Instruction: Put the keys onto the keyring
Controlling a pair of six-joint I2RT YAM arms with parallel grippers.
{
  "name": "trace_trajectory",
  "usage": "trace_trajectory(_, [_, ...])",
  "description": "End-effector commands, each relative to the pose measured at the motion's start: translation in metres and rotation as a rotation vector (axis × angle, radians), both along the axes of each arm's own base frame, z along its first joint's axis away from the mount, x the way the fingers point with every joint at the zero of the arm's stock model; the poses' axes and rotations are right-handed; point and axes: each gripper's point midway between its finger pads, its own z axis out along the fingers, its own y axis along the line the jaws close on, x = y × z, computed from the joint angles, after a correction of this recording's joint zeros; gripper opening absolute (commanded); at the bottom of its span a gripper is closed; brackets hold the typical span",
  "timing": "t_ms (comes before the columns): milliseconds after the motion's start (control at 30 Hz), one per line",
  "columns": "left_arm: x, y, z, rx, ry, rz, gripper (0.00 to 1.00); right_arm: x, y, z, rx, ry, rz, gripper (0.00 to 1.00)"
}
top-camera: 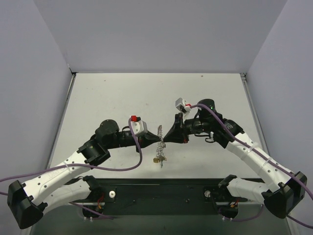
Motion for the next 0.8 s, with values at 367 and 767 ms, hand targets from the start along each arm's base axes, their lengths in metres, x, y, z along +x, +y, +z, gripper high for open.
trace_trajectory(367, [-0.007,-0.001,0.075,-0.204,-0.165,-0.034,0.00,0.007,-0.015,-0.002,0.008,-0.155,-0.065,0.50])
trace_trajectory(767, [-0.006,-0.001,0.072,-0.195,-0.159,-0.031,0.00,-0.003,-0.024,0.050,0.139,-0.337,-0.080,0.58])
